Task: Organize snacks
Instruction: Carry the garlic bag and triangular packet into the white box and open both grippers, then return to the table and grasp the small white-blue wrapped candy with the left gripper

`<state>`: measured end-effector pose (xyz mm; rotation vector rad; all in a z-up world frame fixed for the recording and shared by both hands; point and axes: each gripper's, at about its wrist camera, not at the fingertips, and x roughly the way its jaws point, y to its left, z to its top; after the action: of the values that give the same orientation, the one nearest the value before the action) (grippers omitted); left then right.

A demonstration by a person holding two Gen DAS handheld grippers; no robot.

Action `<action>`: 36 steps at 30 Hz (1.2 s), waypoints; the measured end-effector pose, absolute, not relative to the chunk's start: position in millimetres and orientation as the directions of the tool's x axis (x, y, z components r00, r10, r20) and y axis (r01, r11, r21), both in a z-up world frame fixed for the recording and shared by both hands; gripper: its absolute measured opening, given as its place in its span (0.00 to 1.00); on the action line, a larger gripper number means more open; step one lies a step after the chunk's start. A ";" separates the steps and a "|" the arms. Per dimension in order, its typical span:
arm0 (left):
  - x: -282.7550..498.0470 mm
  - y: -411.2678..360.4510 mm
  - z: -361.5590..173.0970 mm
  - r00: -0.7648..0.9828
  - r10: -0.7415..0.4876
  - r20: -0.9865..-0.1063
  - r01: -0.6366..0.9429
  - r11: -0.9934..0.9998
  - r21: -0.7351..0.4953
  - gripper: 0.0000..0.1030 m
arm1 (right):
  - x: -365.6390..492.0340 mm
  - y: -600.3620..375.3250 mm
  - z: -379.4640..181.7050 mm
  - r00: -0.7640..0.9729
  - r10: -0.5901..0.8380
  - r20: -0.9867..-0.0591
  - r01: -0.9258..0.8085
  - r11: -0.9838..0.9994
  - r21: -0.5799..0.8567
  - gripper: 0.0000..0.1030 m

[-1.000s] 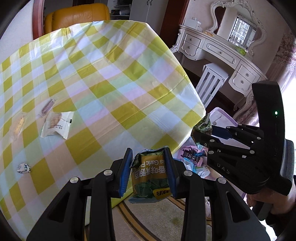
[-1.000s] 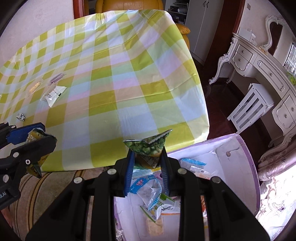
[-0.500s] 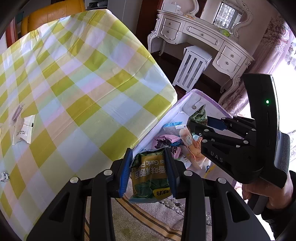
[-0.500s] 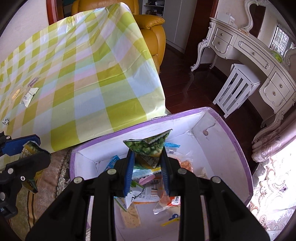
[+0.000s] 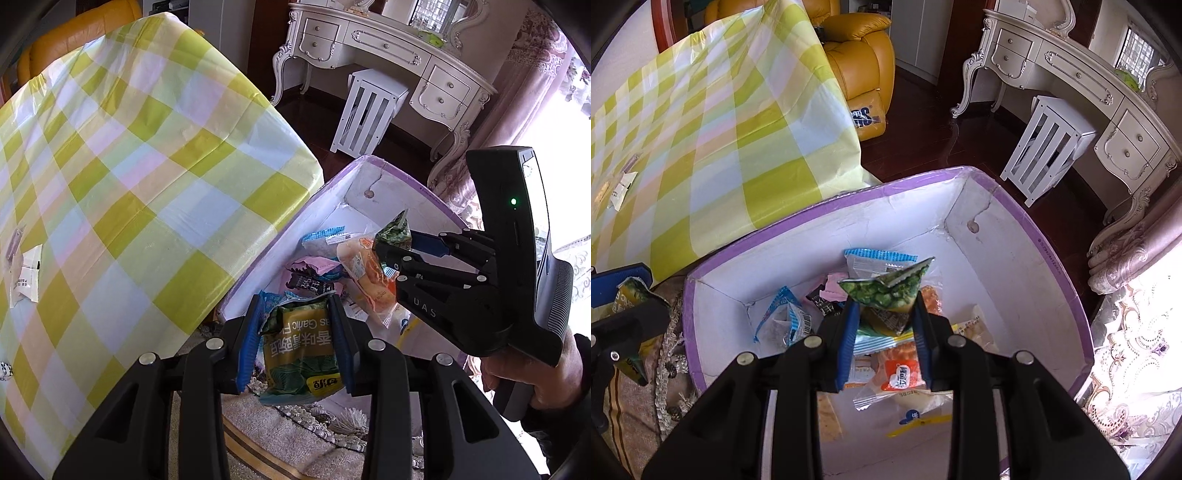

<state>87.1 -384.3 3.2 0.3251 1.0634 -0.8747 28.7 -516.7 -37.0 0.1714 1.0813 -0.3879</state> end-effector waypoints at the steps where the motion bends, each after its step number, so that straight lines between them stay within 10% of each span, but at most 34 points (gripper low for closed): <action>1: 86.8 -385.2 2.8 0.199 -0.463 -0.863 0.758 0.632 -0.164 0.36 | 28.3 -517.3 -37.8 0.409 -0.222 -0.885 0.392 0.919 -0.049 0.31; 5: 87.9 -383.8 2.7 0.197 -0.468 -0.861 0.753 0.634 -0.172 0.50 | 29.2 -517.0 -38.1 0.405 -0.237 -0.883 0.403 0.913 -0.061 0.63; 36: 184.4 -120.9 15.1 0.553 -0.216 -0.805 0.192 0.973 -0.129 0.51 | 117.9 -402.8 7.9 0.543 -0.063 -0.837 0.132 0.991 0.011 0.75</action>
<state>184.4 -120.9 15.1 -0.0268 0.9553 -0.2415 117.9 -402.8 7.9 0.0754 0.9901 -0.1157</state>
